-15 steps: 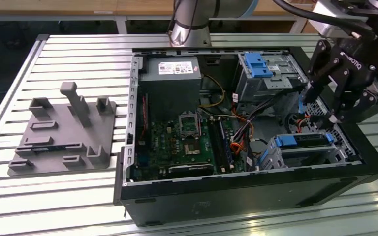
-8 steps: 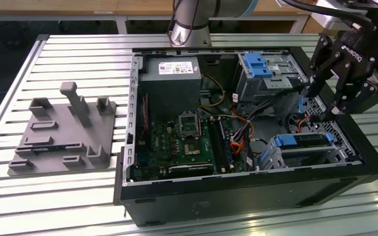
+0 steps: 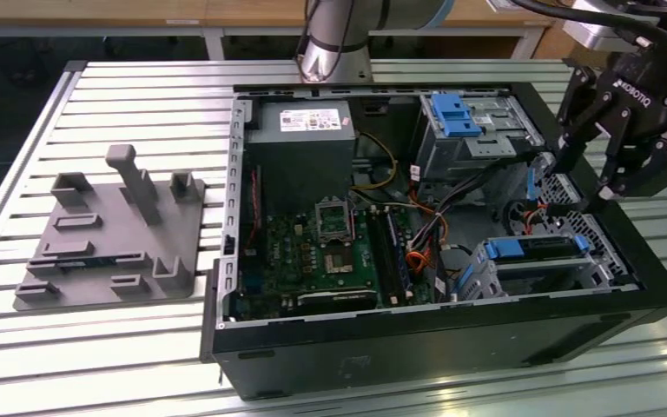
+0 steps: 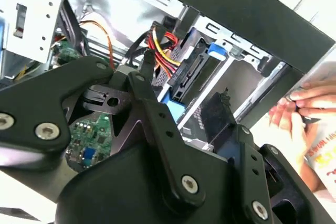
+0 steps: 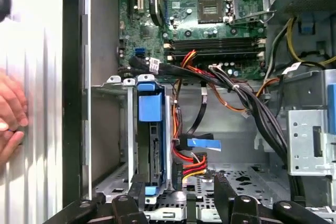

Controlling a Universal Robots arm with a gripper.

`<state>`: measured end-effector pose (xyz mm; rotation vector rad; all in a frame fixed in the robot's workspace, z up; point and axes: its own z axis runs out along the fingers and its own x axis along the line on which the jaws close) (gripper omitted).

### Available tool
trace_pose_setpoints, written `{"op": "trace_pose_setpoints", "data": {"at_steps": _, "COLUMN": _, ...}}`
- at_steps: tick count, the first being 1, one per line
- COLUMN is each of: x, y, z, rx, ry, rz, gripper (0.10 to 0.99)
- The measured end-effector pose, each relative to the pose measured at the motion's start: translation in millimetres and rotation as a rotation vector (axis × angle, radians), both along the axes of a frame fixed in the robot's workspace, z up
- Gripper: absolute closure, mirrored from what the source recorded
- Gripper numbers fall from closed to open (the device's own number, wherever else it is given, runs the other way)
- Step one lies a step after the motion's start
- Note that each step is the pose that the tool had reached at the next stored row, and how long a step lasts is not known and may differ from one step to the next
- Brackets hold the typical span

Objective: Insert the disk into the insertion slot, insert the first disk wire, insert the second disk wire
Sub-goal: 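Insert the first disk wire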

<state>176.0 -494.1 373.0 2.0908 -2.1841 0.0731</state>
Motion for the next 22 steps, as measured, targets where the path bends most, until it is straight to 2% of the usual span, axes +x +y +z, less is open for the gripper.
{"op": "trace_pose_setpoints", "data": {"at_steps": 4, "x": 0.0, "y": 8.7, "z": -1.5, "rx": -0.066, "ry": 0.0000, "rz": 0.000, "gripper": 0.467}}
{"op": "trace_pose_setpoints", "data": {"at_steps": 5, "x": 0.0, "y": 10.0, "z": -2.7, "rx": -0.076, "ry": 0.0000, "rz": 0.000, "gripper": 0.533}}
{"op": "trace_pose_setpoints", "data": {"at_steps": 7, "x": -0.1, "y": 10.0, "z": -6.2, "rx": -0.079, "ry": 0.0000, "rz": 0.000, "gripper": 0.655}}
{"op": "trace_pose_setpoints", "data": {"at_steps": 9, "x": 0.3, "y": 10.2, "z": -9.3, "rx": -0.082, "ry": 0.0020, "rz": 0.001, "gripper": 0.655}}
{"op": "trace_pose_setpoints", "data": {"at_steps": 10, "x": 0.3, "y": 10.1, "z": -10.7, "rx": -0.082, "ry": 0.0035, "rz": 0.001, "gripper": 0.718}}
{"op": "trace_pose_setpoints", "data": {"at_steps": 12, "x": 0.3, "y": 10.1, "z": -12.4, "rx": -0.083, "ry": 0.0052, "rz": 0.000, "gripper": 0.718}}
{"op": "trace_pose_setpoints", "data": {"at_steps": 16, "x": 0.3, "y": 10.1, "z": -12.9, "rx": -0.084, "ry": 0.0052, "rz": 0.001, "gripper": 0.718}}
{"op": "trace_pose_setpoints", "data": {"at_steps": 17, "x": 0.3, "y": 10.1, "z": -13.1, "rx": -0.085, "ry": 0.0053, "rz": 0.001, "gripper": 0.733}}
{"op": "trace_pose_setpoints", "data": {"at_steps": 18, "x": 0.3, "y": 10.1, "z": -13.4, "rx": -0.085, "ry": 0.0052, "rz": 0.001, "gripper": 0.796}}
{"op": "trace_pose_setpoints", "data": {"at_steps": 19, "x": 0.2, "y": 10.1, "z": -13.7, "rx": -0.086, "ry": 0.0053, "rz": 0.001, "gripper": 0.796}}
{"op": "trace_pose_setpoints", "data": {"at_steps": 20, "x": 0.3, "y": 10.1, "z": -14.3, "rx": -0.086, "ry": 0.0053, "rz": 0.001, "gripper": 0.867}}
{"op": "trace_pose_setpoints", "data": {"at_steps": 22, "x": 0.2, "y": 10.1, "z": -15.5, "rx": -0.086, "ry": 0.0053, "rz": 0.001, "gripper": 0.867}}
